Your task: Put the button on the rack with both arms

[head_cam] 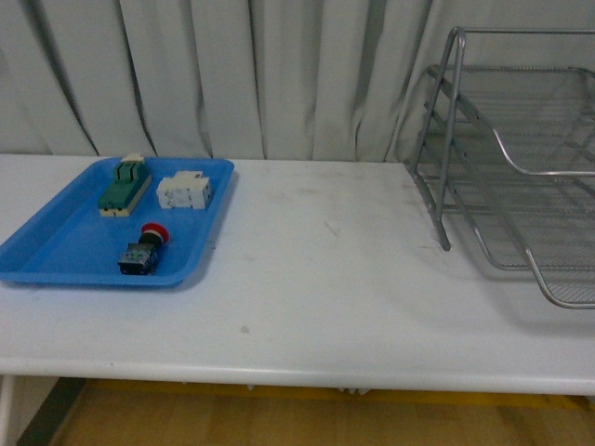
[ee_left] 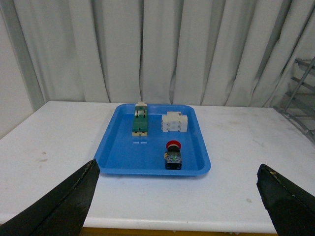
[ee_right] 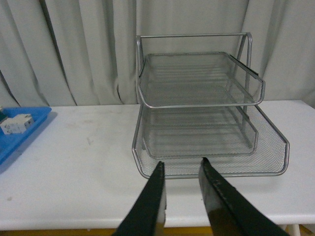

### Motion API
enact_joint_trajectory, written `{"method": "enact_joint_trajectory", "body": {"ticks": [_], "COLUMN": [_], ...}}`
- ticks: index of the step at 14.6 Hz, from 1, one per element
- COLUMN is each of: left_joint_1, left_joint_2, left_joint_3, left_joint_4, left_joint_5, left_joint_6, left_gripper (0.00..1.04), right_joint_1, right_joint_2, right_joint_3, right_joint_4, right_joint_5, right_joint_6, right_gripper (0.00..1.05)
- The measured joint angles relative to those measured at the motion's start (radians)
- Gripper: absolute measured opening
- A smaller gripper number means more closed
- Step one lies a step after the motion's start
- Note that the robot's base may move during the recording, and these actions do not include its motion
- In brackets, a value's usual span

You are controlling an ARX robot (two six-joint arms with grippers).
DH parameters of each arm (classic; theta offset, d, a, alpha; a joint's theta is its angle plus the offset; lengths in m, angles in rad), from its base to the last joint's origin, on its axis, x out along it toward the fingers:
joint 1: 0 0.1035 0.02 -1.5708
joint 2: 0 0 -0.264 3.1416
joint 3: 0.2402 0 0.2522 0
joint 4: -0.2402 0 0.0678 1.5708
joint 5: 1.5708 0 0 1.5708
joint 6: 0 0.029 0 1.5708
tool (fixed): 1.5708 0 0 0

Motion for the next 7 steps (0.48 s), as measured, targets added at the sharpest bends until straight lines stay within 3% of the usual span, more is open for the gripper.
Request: {"method": "enact_joint_trajectory", "body": {"ticks": [6, 7], "left_joint_1": [0.000, 0.000], "left_joint_2": [0.000, 0.000], "left_joint_3": [0.000, 0.000], "left_joint_4": [0.000, 0.000], "left_joint_5": [0.000, 0.000], "left_joint_6": [0.000, 0.000], "left_gripper": [0.98, 0.98], "right_joint_1": [0.000, 0.000], "right_joint_2": [0.000, 0.000], "right_joint_3": [0.000, 0.000], "right_joint_4": [0.000, 0.000], "right_joint_5": [0.000, 0.000], "right_joint_6": [0.000, 0.000], "right_gripper": [0.92, 1.00]}}
